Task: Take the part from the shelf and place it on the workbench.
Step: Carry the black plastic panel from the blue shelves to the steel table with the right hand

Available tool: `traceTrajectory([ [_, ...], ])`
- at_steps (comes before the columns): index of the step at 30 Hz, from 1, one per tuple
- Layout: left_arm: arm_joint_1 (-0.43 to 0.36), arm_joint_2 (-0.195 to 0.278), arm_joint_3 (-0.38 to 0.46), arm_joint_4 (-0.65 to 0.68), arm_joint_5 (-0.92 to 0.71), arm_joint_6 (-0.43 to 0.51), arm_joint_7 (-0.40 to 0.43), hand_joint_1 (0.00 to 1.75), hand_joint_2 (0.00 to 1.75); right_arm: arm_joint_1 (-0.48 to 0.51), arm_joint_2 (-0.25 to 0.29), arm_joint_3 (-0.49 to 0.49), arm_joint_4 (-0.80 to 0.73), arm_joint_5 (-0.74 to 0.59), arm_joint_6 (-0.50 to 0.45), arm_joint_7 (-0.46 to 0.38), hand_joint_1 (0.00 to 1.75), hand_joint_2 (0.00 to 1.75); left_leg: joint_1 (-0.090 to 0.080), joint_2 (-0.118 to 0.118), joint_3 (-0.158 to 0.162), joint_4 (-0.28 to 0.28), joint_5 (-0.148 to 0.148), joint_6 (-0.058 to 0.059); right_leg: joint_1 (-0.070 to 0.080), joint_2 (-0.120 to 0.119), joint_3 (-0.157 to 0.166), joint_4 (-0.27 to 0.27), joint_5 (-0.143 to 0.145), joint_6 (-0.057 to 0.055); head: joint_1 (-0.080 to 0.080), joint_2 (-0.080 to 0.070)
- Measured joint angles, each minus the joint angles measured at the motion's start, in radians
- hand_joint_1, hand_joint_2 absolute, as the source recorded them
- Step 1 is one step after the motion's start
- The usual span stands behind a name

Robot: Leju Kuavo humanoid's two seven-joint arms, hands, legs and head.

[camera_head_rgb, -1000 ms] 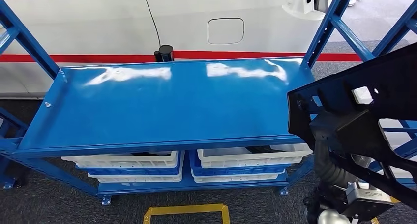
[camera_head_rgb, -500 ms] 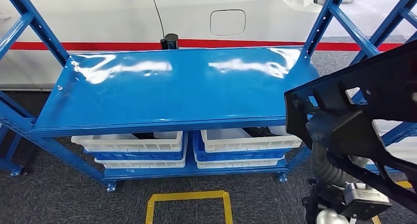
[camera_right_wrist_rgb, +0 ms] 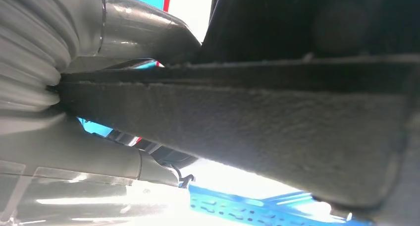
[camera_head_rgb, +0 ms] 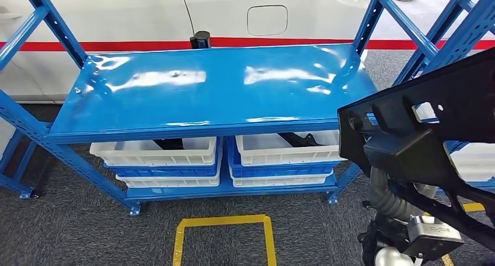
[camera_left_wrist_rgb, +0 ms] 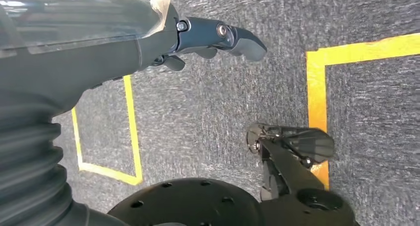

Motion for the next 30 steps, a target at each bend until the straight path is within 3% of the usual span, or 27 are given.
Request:
traceTrajectory([
  [3, 0.0, -0.001, 0.0, 0.0, 0.0, 0.0, 0.0, 0.0, 1.75, 0.002, 0.0, 0.0, -0.005, 0.001, 0.0, -0.001, 1.75, 1.75, -0.006, 0.003, -0.01, -0.01, 0.015, 0.026, 0.0, 0.0, -0.01, 0.005, 0.006, 0.021, 0.0, 0.0],
  [5, 0.0, -0.002, 0.0, 0.0, 0.0, -0.001, 0.0, 0.0, 1.75, 0.004, -0.001, 0.0, -0.008, 0.001, -0.001, -0.001, 1.75, 1.75, -0.004, 0.008, -0.028, -0.017, 0.036, 0.046, -0.001, 0.003, -0.039, 0.063, -0.043, 0.02, 0.003, 0.0],
  [7, -0.001, -0.002, 0.0, -0.001, -0.001, -0.001, 0.0, 0.0, 1.75, 0.008, -0.001, -0.001, -0.011, 0.001, -0.001, -0.001, 1.75, 1.75, -0.005, 0.01, -0.054, -0.016, 0.056, 0.055, -0.001, 0.006, -0.085, 0.19, -0.126, 0.011, 0.006, 0.0],
  [8, -0.001, -0.002, 0.0, -0.001, -0.002, -0.002, 0.0, 0.0, 1.75, 0.011, -0.002, -0.001, -0.012, 0.001, -0.001, -0.001, 1.75, 1.75, -0.006, 0.01, -0.069, -0.015, 0.067, 0.056, -0.001, 0.007, -0.101, 0.252, -0.154, 0.012, 0.006, 0.0],
  [9, 0.0, -0.002, 0.0, -0.001, -0.003, -0.003, 0.0, 0.0, 1.75, 0.014, -0.002, -0.002, -0.012, 0.001, -0.001, -0.001, 1.75, 1.75, -0.006, 0.01, -0.083, -0.014, 0.077, 0.055, -0.001, 0.007, -0.103, 0.289, -0.164, 0.017, 0.006, 0.0],
  [10, 0.0, -0.002, 0.0, -0.001, -0.004, -0.003, 0.0, 0.0, 1.75, 0.016, -0.002, -0.002, -0.012, 0.001, -0.001, -0.001, 1.75, 1.75, -0.007, 0.011, -0.097, -0.014, 0.088, 0.054, -0.001, 0.007, -0.087, 0.289, -0.156, 0.026, 0.007, 0.0],
  [12, 0.0, -0.003, 0.0, -0.001, -0.007, -0.004, 0.0, 0.0, 1.75, 0.017, -0.002, -0.003, -0.014, 0.001, -0.001, -0.001, 1.75, 1.75, -0.007, 0.011, -0.118, -0.014, 0.107, 0.049, -0.001, 0.007, 0.001, 0.178, -0.113, 0.041, 0.007, 0.0],
  [14, -0.001, -0.004, 0.0, -0.001, -0.009, -0.004, 0.0, 0.0, 1.75, 0.017, -0.003, -0.004, -0.018, 0.001, -0.001, -0.001, 1.75, 1.75, -0.009, 0.01, -0.132, -0.014, 0.125, 0.041, 0.005, 0.007, 0.107, 0.019, -0.095, 0.035, 0.006, 0.0],
  [15, -0.001, -0.004, 0.0, -0.001, -0.01, -0.004, -0.001, 0.0, 1.75, 0.017, -0.004, -0.005, -0.02, 0.001, -0.001, -0.001, 1.75, 1.75, -0.011, 0.009, -0.135, -0.015, 0.134, 0.035, 0.008, 0.008, 0.135, -0.03, -0.096, 0.027, 0.005, 0.0],
  [16, -0.001, -0.005, 0.0, -0.001, -0.01, -0.004, -0.002, 0.0, 1.75, 0.017, -0.004, -0.006, -0.022, 0.0, -0.001, -0.001, 1.75, 1.75, -0.011, 0.009, -0.137, -0.017, 0.144, 0.03, 0.012, 0.009, 0.144, -0.052, -0.098, 0.02, 0.004, 0.0],
  [18, 0.0, -0.005, -0.001, -0.001, -0.011, -0.003, -0.003, 0.0, 1.75, 0.019, -0.006, -0.008, -0.024, -0.002, -0.001, 0.0, 1.75, 1.75, -0.01, 0.007, -0.141, -0.019, 0.154, 0.018, 0.008, 0.008, 0.128, -0.054, -0.084, 0.005, 0.004, 0.0],
  [19, 0.001, -0.004, -0.001, -0.001, -0.011, -0.003, -0.003, 0.0, 1.75, 0.019, -0.006, -0.01, -0.025, -0.003, -0.001, 0.0, 1.75, 1.75, -0.009, 0.005, -0.149, -0.008, 0.137, 0.013, 0.003, 0.006, 0.12, -0.055, -0.075, -0.005, 0.003, 0.0],
  [21, 0.001, -0.003, -0.001, -0.001, -0.012, -0.002, -0.004, 0.0, 1.75, 0.023, -0.006, -0.013, -0.027, -0.003, -0.002, 0.0, 1.75, 1.75, -0.004, 0.002, -0.178, 0.074, 0.051, 0.002, -0.007, 0.003, 0.104, -0.057, -0.054, -0.021, -0.002, 0.0],
  [23, 0.001, -0.002, -0.001, -0.001, -0.013, -0.002, -0.005, 0.0, 1.75, 0.028, -0.006, -0.015, -0.029, -0.003, -0.004, 0.001, 1.75, 1.75, 0.001, 0.001, -0.211, 0.207, -0.039, -0.009, -0.007, 0.001, 0.084, -0.054, -0.035, -0.026, -0.007, 0.0],
  [24, 0.001, -0.002, -0.001, -0.001, -0.013, -0.002, -0.006, 0.0, 1.75, 0.03, -0.006, -0.016, -0.029, -0.003, -0.004, 0.001, 1.75, 1.75, 0.003, 0.001, -0.217, 0.255, -0.054, -0.013, -0.007, 0.0, 0.07, -0.051, -0.027, -0.024, -0.008, 0.0],
  [25, 0.001, -0.002, -0.001, -0.001, -0.014, -0.002, -0.007, 0.0, 1.75, 0.032, -0.006, -0.016, -0.03, -0.003, -0.005, 0.001, 1.75, 1.75, 0.006, 0.002, -0.205, 0.269, -0.046, -0.017, -0.007, 0.0, 0.057, -0.046, -0.02, -0.02, -0.009, 0.0],
  [26, 0.001, -0.002, -0.001, -0.001, -0.014, -0.003, -0.007, 0.0, 1.75, 0.035, -0.006, -0.017, -0.03, -0.003, -0.006, 0.001, 1.75, 1.75, 0.009, 0.002, -0.175, 0.245, -0.025, -0.019, -0.009, 0.0, 0.044, -0.039, -0.015, -0.016, -0.009, 0.0],
  [28, 0.0, -0.002, -0.002, -0.001, -0.018, -0.008, -0.009, 0.0, 1.75, 0.039, -0.006, -0.019, -0.034, -0.001, -0.011, 0.002, 1.75, 1.75, 0.015, 0.001, -0.075, 0.117, 0.011, -0.022, -0.011, 0.001, 0.019, -0.018, -0.01, -0.008, -0.01, 0.0],
  [30, -0.001, -0.002, -0.003, -0.001, -0.026, -0.018, -0.011, 0.0, 1.75, 0.042, -0.006, -0.02, -0.042, 0.007, -0.016, 0.008, 1.75, 1.75, 0.012, -0.001, -0.015, 0.021, 0.009, -0.019, -0.008, 0.001, 0.001, -0.002, -0.005, 0.001, -0.009, 0.0],
])
